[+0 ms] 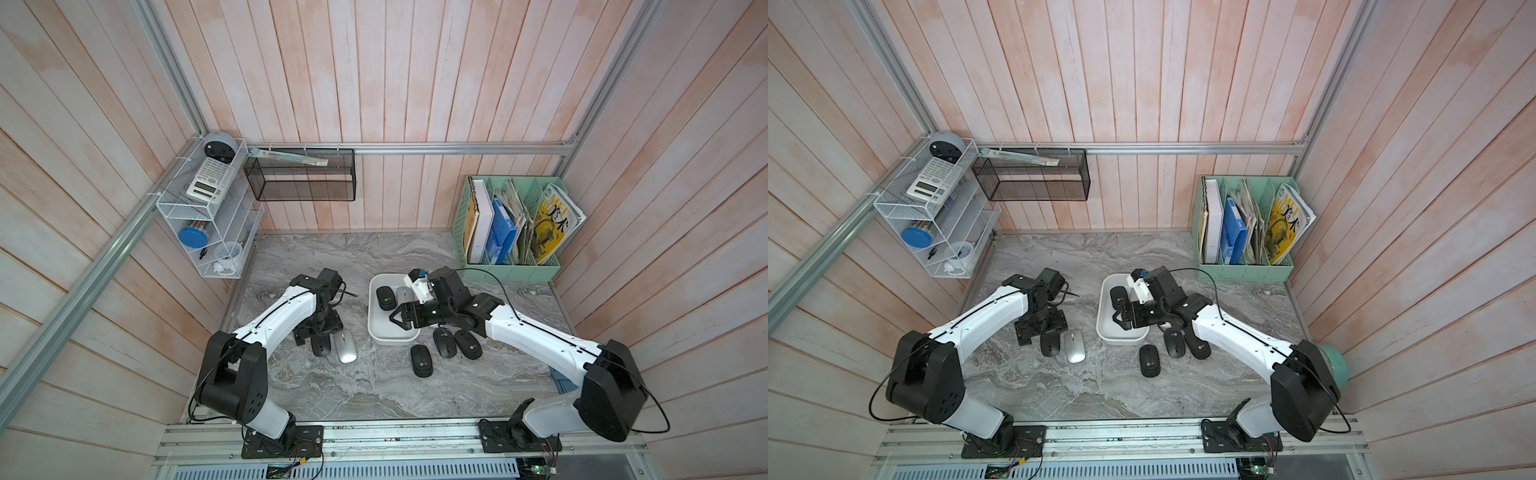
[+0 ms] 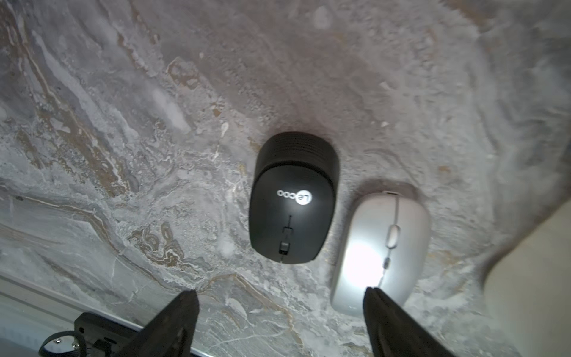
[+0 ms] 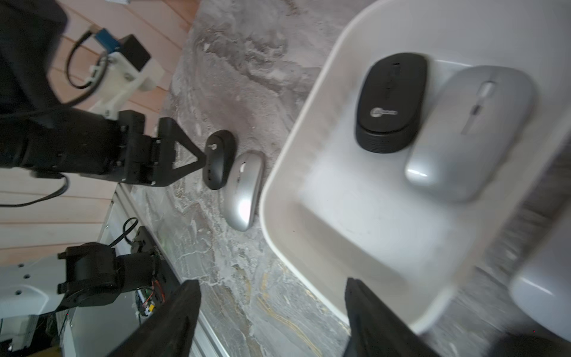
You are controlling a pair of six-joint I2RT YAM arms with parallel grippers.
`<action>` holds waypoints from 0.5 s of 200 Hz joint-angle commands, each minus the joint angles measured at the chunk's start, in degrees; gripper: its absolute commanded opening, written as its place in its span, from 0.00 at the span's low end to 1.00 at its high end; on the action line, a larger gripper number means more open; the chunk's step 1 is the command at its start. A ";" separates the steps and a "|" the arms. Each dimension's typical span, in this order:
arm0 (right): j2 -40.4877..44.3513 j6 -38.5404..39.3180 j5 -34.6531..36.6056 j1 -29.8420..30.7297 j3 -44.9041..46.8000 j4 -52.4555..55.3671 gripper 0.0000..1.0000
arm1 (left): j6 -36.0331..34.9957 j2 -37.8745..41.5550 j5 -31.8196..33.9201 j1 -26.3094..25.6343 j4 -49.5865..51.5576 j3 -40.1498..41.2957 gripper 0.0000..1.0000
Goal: Put the mouse in the storage box
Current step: Pick up the mouse from the center of the board.
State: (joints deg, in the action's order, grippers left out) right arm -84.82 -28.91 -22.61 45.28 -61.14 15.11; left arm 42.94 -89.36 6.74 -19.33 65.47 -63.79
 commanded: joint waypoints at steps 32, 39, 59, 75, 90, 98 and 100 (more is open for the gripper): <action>-9.31 -4.64 -3.34 4.68 -3.69 -6.84 0.79 | -1.78 -0.01 -4.76 1.94 -9.08 4.64 0.90; -9.24 -4.22 -2.98 4.65 -3.67 -6.34 0.79 | -2.17 0.23 -5.67 2.00 -10.28 5.19 0.91; -8.69 -2.06 -1.38 4.59 -4.05 -3.47 0.79 | -3.36 0.07 -7.01 2.11 -12.46 5.70 0.93; -7.87 -0.95 -0.07 4.56 -3.78 -1.92 0.79 | -3.82 -0.97 -6.34 2.38 -12.25 5.22 0.93; -7.17 -0.67 0.50 4.63 -3.33 -1.28 0.80 | -4.07 -2.19 -5.84 3.00 -11.82 4.86 0.93; -6.95 -0.63 0.59 4.58 -2.98 -1.19 0.80 | -4.42 -2.71 -5.90 3.07 -12.18 4.95 0.93; -6.90 -0.67 0.56 4.61 -2.92 -1.22 0.80 | -4.50 -2.83 -5.92 3.12 -12.20 4.98 0.93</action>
State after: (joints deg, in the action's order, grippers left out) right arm -93.93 -31.05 -23.62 49.89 -63.72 11.77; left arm 40.05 -90.30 1.30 -16.99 54.98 -58.50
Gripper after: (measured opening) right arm 0.796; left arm 0.931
